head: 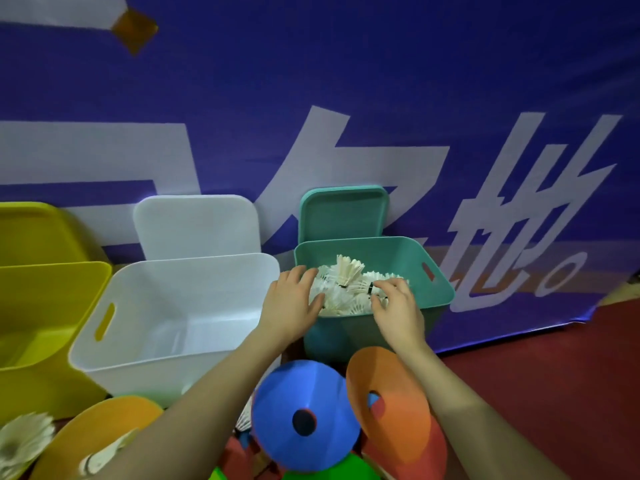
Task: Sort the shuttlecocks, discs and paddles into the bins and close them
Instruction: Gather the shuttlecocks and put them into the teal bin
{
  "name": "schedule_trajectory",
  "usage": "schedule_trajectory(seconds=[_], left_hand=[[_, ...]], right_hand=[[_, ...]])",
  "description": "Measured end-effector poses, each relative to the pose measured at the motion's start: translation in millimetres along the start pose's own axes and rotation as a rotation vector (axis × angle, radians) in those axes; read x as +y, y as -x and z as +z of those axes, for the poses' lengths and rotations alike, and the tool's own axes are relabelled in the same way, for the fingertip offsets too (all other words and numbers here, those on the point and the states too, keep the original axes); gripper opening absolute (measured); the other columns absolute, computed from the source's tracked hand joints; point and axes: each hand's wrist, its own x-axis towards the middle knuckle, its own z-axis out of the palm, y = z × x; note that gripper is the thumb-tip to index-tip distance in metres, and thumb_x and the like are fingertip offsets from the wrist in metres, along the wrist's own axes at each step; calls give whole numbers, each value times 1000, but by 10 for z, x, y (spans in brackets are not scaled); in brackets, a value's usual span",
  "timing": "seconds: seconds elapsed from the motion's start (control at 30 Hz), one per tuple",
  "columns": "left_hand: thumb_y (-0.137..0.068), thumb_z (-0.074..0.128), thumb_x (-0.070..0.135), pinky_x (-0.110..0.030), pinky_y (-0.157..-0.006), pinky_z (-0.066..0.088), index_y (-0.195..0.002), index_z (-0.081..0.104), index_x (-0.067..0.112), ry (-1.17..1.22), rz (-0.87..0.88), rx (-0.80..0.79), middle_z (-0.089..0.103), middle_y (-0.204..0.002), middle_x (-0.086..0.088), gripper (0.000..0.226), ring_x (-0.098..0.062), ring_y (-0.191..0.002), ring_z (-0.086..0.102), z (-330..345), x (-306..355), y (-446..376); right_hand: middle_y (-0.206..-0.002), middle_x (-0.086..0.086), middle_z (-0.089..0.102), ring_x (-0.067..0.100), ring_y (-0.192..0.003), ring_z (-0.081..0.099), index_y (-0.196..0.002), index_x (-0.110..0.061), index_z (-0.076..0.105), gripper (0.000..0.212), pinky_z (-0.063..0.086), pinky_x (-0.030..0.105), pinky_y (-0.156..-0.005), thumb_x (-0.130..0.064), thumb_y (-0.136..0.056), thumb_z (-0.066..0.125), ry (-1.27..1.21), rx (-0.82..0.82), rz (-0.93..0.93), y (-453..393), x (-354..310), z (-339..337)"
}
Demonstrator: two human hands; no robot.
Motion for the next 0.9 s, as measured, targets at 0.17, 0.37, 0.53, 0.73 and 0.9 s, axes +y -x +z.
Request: schedule_trajectory(seconds=[0.17,0.37,0.53,0.73,0.9], left_hand=[[-94,47,34,-34,-96,35,-136,42,17,-39,28,13,44,-138,-4,46,-26,-120,43,-321,-324,506],[-93,48,34,-35,-99,36,-136,44,16,-82,7,-5,46,-140,-6,46,-28,-123,46,-807,-961,1268],[-79,52,35,-37,-72,53,-110,64,13,-112,-27,-20,67,-106,-6,40,-28,-90,66,-1249,-1621,2012],[-92,51,33,-39,-92,40,-131,49,16,-122,-172,-51,51,-133,-5,43,-28,-119,49,-1569,-2431,2788],[-95,41,47,-37,-110,21,-144,28,24,-163,-332,-130,27,-151,-4,55,-24,-139,22,-1703,-3016,3327]], right_hand=[[-120,0,54,20,-112,51,-120,-15,60,31,44,32,-86,-20,-90,56,-34,-20,-116,431,-464,166],[-117,0,55,17,-107,53,-120,-14,61,30,43,31,-86,-22,-91,57,-114,-108,-245,1059,-1212,472],[-110,2,58,21,-101,57,-116,-13,63,29,47,35,-86,-18,-88,62,-166,-178,-285,1639,-1853,961],[-112,0,58,18,-103,56,-117,-16,62,32,46,33,-89,-21,-86,64,-218,-327,-351,2188,-2620,1564],[-129,-3,48,15,-123,45,-132,-21,49,47,39,31,-100,-28,-88,62,-178,-502,-377,2445,-3119,1989]])
